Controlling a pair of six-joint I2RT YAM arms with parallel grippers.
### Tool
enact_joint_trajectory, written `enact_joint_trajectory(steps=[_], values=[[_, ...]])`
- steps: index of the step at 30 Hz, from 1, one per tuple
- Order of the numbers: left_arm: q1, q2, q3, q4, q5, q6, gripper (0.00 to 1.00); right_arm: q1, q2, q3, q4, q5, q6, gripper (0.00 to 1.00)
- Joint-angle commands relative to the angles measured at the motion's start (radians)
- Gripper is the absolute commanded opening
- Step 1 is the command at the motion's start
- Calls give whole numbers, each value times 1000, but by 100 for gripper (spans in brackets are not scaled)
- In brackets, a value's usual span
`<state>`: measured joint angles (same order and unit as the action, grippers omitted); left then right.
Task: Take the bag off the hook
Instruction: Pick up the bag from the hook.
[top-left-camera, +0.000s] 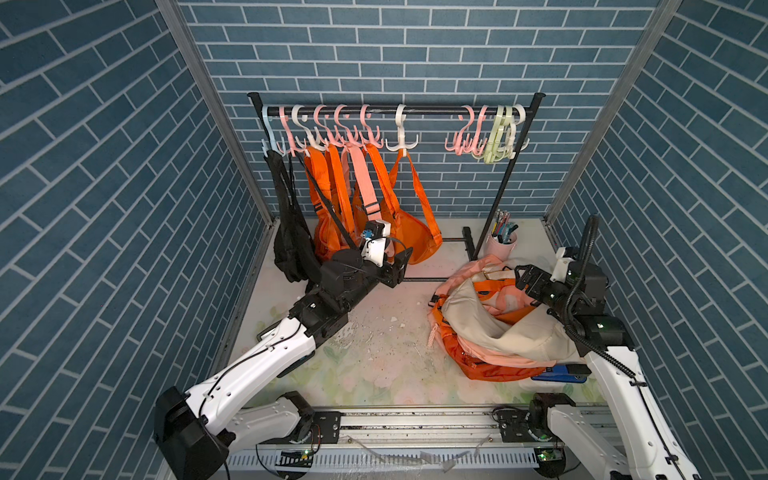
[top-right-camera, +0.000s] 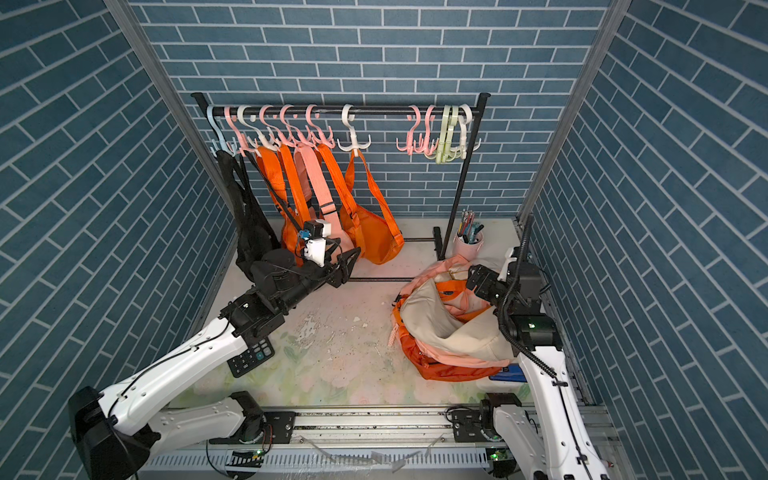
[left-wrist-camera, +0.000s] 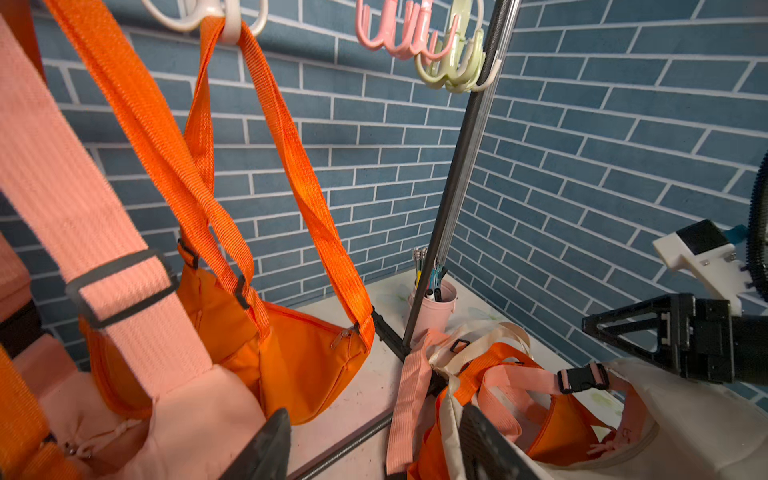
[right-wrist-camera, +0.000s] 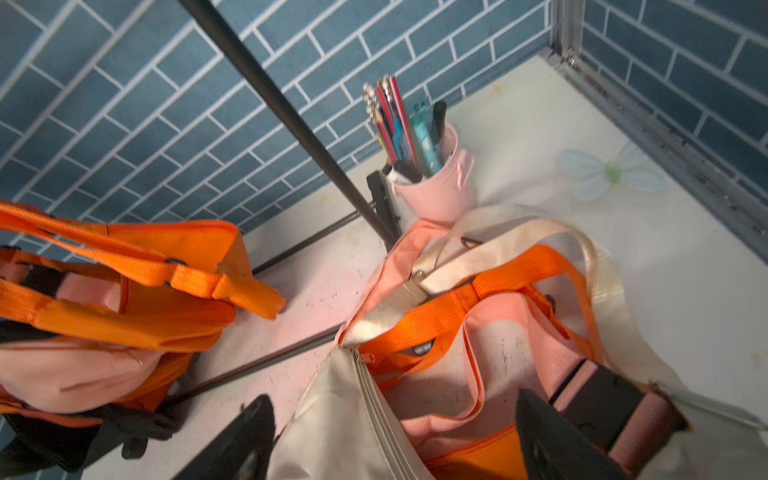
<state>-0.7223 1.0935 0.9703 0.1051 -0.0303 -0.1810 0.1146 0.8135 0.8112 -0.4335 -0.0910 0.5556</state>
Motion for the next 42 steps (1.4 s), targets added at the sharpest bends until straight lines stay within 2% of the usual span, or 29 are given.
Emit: enact_joint_trajectory(steps=[1, 7, 13, 18, 24, 29, 37, 42], values=[[-4, -45, -72, -10, -37, -58, 65, 71, -89, -99, 31, 104, 78, 89], [-6, -118, -173, 16, -69, -119, 65, 262, -243, -350, 78, 301, 234, 87], [-11, -139, -210, 5, -83, -144, 65, 439, -217, -470, 137, 455, 338, 87], [-12, -152, -222, 4, -104, -150, 65, 493, -176, -497, 166, 517, 376, 89], [-13, -147, -160, -35, -127, -100, 65, 493, -230, -387, 75, 579, 284, 92], [-12, -140, -97, -65, -122, -57, 65, 493, -187, -227, -10, 588, 159, 92], [-11, -128, 46, -194, -82, 59, 68, 492, -70, 0, -39, 501, -49, 91], [-11, -127, 124, -295, -61, 118, 69, 493, 50, 150, -19, 405, -182, 89]])
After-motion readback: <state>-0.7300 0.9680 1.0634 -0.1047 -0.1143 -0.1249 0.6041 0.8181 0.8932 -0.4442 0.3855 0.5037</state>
